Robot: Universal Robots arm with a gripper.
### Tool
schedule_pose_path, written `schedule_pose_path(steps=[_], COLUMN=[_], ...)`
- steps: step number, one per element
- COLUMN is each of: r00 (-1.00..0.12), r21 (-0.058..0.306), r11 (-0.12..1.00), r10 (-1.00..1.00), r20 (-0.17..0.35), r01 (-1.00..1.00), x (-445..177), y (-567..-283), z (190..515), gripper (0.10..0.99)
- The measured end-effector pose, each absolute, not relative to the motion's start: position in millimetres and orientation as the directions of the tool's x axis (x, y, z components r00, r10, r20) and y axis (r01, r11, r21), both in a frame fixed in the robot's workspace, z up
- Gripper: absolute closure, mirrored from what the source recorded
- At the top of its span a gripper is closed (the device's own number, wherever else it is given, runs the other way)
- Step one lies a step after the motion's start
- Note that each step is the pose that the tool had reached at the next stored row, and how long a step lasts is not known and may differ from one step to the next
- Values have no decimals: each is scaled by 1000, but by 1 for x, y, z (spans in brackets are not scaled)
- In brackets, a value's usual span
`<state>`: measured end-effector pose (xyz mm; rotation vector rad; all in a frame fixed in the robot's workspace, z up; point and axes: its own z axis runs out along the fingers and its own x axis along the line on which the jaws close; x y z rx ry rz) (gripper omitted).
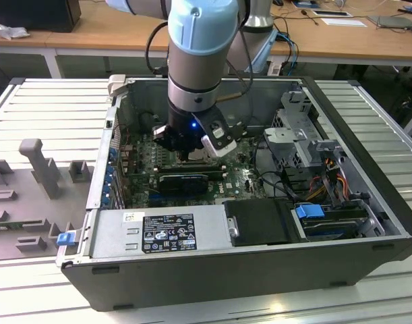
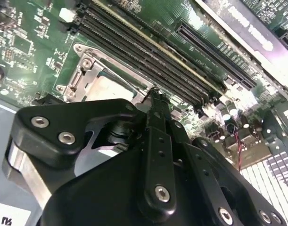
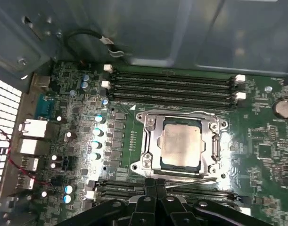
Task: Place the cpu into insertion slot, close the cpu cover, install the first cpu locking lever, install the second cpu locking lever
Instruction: 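Install the second cpu locking lever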
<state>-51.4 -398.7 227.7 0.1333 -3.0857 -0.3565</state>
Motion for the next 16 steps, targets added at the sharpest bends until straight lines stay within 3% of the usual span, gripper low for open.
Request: schedule_pose_path(steps=[6, 16], r00=[-996, -996], r21=[229, 280], r11=[970, 956], r10=[-90, -92], r20=[22, 18], r01=[-82, -83], x=[-57, -67], y=[-399, -400], z=[211, 200], gripper=[980, 980])
